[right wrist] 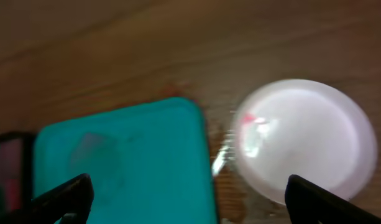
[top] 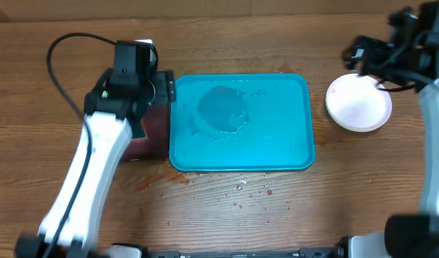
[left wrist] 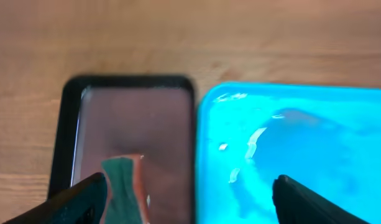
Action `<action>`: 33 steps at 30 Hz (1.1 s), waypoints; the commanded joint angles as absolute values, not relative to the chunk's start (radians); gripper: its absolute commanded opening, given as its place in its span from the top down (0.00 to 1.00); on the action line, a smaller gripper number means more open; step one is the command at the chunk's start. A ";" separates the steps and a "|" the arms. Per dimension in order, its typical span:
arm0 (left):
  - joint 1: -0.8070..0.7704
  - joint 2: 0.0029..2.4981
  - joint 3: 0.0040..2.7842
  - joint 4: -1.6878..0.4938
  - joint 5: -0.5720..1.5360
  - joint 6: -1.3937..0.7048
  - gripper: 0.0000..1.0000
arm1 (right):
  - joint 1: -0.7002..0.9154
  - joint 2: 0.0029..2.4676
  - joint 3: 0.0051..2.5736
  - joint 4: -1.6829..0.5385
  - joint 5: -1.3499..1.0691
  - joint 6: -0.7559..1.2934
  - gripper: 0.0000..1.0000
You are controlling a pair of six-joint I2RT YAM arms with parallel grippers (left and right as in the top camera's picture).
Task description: Clean dirty plates on tray and stack at the side
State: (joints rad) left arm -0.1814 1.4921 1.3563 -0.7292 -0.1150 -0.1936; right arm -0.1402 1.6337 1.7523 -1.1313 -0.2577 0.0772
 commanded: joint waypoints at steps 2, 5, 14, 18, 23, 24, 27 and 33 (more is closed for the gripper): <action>-0.278 1.267 1.372 -0.739 -0.146 -0.129 0.07 | -0.018 1.494 1.775 -1.122 -0.258 0.080 0.00; -0.354 1.169 1.372 -0.780 -0.224 -0.131 0.00 | 0.046 1.432 1.773 -1.145 -0.210 0.080 0.00; -0.678 0.961 1.184 -0.891 -0.432 -0.373 0.00 | 0.155 1.183 1.385 -0.955 -0.206 0.129 0.00; -0.862 0.841 0.968 -0.752 -0.536 -0.406 0.00 | 0.191 0.987 1.066 -0.737 -0.202 0.131 0.00; -0.945 0.764 0.849 -0.626 -0.579 -0.344 0.00 | 0.202 0.829 0.880 -0.622 -0.199 0.128 0.00; -0.943 0.764 0.849 -0.622 -0.577 -0.331 0.00 | 0.202 0.818 0.878 -0.626 -0.194 0.128 0.00; -0.942 0.765 0.849 -0.603 -0.594 -0.309 0.00 | 0.202 0.812 0.878 -0.639 -0.176 0.128 0.00; -0.942 0.775 0.849 -0.601 -0.680 -0.310 0.00 | 0.202 0.854 0.878 -0.640 -0.176 0.128 0.00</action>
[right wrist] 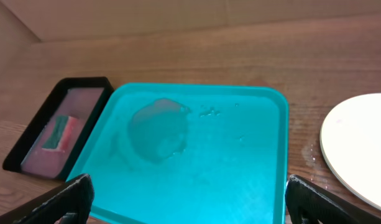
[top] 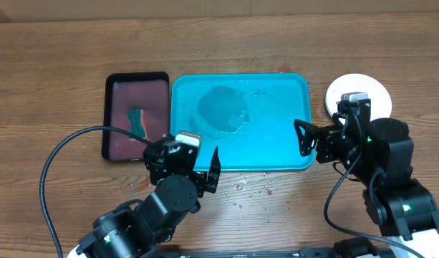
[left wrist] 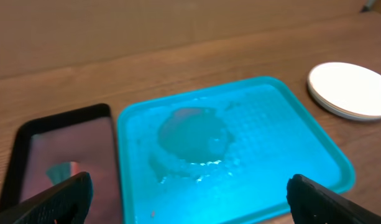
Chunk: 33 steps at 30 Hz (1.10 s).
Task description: Clean dirty plates on tray and stack at the side
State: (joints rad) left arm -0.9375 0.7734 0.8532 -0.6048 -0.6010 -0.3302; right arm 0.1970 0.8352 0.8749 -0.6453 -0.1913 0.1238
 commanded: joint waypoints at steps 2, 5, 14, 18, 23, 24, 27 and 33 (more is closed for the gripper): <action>-0.942 0.787 0.849 -0.601 -0.680 -0.310 0.00 | 0.202 0.873 0.878 -0.640 -0.176 0.128 0.00; -0.942 0.810 0.849 -0.602 -0.679 -0.310 0.00 | 0.202 0.912 0.878 -0.640 -0.176 0.128 0.00; -0.942 0.885 0.849 -0.601 -0.676 -0.310 0.00 | 0.202 1.067 0.878 -0.640 -0.176 0.128 0.00; -0.942 0.918 0.849 -0.604 -0.634 -0.307 0.00 | 0.202 1.141 0.878 -0.625 -0.177 0.128 0.00; -0.942 0.932 0.852 -0.569 -0.650 -0.303 0.00 | 0.202 1.214 0.878 -0.553 -0.199 0.139 0.00; -0.943 0.926 0.859 -0.566 -0.620 -0.303 0.00 | 0.202 1.215 0.878 -0.582 -0.223 0.139 0.00; -0.943 0.883 0.890 -0.580 -0.508 -0.302 0.00 | 0.202 1.201 0.878 -0.641 -0.297 0.134 0.00; -0.959 0.713 0.874 -0.702 -0.437 -0.312 0.00 | 0.272 1.015 0.830 -0.672 -0.253 0.082 0.00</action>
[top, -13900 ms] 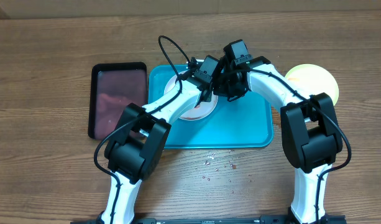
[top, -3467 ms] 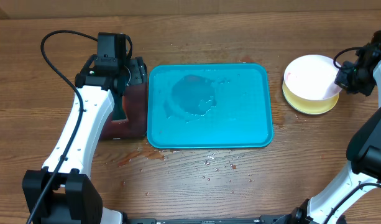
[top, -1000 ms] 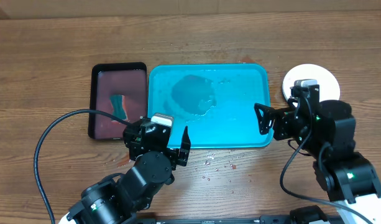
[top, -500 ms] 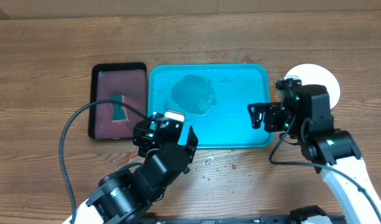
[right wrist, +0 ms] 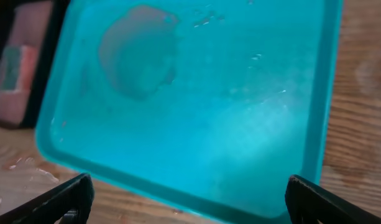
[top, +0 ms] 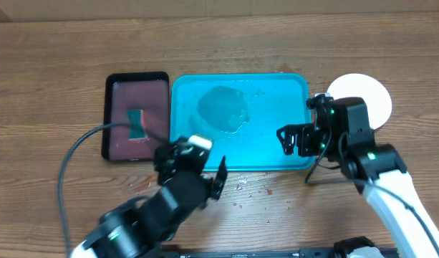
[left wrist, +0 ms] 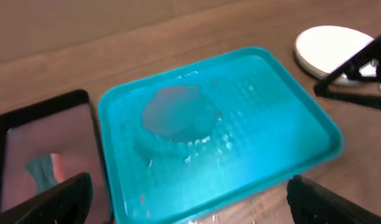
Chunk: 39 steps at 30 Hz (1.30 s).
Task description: Clean dirty plates on tray and stack at the side
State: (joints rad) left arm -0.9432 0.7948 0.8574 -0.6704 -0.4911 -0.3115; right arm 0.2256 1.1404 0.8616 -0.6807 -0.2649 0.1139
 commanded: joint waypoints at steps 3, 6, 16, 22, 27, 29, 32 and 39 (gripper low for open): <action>-1.007 0.588 0.787 -0.695 -0.484 -0.350 0.00 | 0.342 0.846 0.717 -0.609 -0.161 0.083 0.00; -1.047 0.466 0.685 -0.665 -0.557 -0.376 0.01 | 0.385 0.671 0.590 -0.558 -0.102 0.113 0.00; -1.063 0.329 0.545 -0.623 -0.641 -0.382 0.00 | 0.388 0.466 0.490 -0.540 -0.094 0.131 0.00; -1.063 0.332 0.545 -0.623 -0.661 -0.382 0.00 | 0.388 0.477 0.490 -0.565 -0.094 0.131 0.00; -1.063 0.332 0.545 -0.631 -0.661 -0.382 0.00 | 0.388 0.478 0.490 -0.595 -0.094 0.131 0.00; -1.063 0.332 0.545 -0.632 -0.661 -0.382 0.00 | 0.388 0.478 0.490 -0.597 -0.094 0.131 0.00; -1.063 0.332 0.545 -0.632 -0.661 -0.382 0.00 | 0.388 0.478 0.490 -0.597 -0.094 0.131 0.00; -1.063 0.332 0.545 -0.632 -0.661 -0.382 0.00 | 0.388 0.478 0.490 -0.597 -0.094 0.131 0.00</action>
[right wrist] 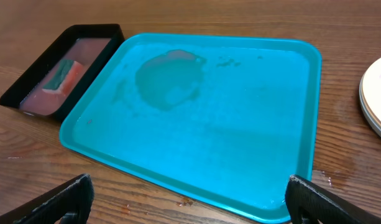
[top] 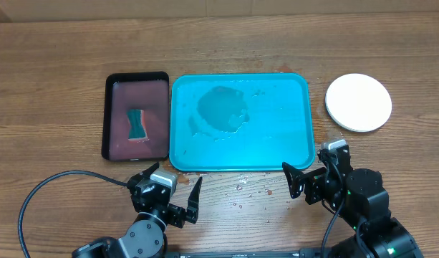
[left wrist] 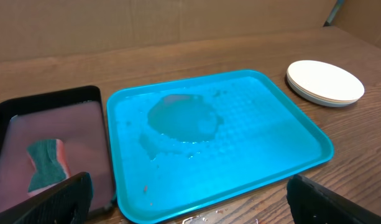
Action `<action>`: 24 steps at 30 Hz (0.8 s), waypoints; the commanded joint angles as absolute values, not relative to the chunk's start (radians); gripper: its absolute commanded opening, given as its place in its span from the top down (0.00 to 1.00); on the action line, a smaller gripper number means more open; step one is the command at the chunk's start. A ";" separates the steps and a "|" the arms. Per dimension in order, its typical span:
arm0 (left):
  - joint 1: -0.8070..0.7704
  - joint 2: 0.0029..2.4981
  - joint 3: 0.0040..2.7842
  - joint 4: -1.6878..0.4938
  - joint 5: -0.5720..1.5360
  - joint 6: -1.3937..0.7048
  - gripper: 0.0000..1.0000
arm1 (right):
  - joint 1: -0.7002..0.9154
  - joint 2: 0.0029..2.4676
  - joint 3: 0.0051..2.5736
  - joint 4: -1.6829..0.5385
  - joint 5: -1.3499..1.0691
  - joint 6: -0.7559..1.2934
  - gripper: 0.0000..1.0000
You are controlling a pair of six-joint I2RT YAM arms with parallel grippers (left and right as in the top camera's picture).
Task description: Clean dirty plates on tray and stack at the side
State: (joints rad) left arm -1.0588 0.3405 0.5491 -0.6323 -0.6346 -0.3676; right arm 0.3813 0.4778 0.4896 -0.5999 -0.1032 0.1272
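The turquoise tray lies mid-table with a wet smear and no plate on it. A stack of white plates sits on the wood to its right, also seen as plates. A green and red sponge lies in the black basin left of the tray. My left gripper hangs open near the front edge, below the tray's left corner. My right gripper is open below the tray's right corner. Both hold nothing.
Drops and crumbs speckle the wood in front of the tray. A reddish stain shows by the tray's near rim. The left arm's black cable loops over the front left of the table.
Both arms have drawn back to the table's front edge. My right gripper was over the tray's right rim and is now off it. The sponge now lies straight in the basin.
First my left gripper was over the basin with the sponge by its finger, and my right was by the plate stack. Later both grippers stood open near the tray's front corners. Now both are low at the front edge, empty.
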 commanded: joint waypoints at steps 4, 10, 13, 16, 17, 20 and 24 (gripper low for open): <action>-1.063 0.332 0.545 -0.632 -0.661 -0.382 0.00 | 0.388 0.478 0.490 -0.597 -0.094 0.131 0.00; -1.063 0.330 0.544 -0.667 -0.598 -0.382 0.00 | 0.388 0.478 0.490 -0.597 -0.094 0.131 0.00; -1.050 0.312 0.543 -0.639 -0.604 -0.379 0.00 | 0.388 0.478 0.490 -0.597 -0.094 0.131 0.00; -0.953 0.291 0.527 -0.590 -0.567 -0.382 0.00 | 0.388 0.478 0.490 -0.597 -0.094 0.131 0.00; -0.908 0.284 0.514 -0.570 -0.532 -0.382 0.00 | 0.388 0.478 0.490 -0.597 -0.094 0.131 0.00; -0.731 0.250 0.448 -0.501 -0.361 -0.355 0.00 | 0.388 0.478 0.490 -0.597 -0.094 0.131 0.00; -0.469 0.182 0.345 -0.395 -0.084 -0.248 0.00 | 0.388 0.478 0.490 -0.597 -0.094 0.131 0.00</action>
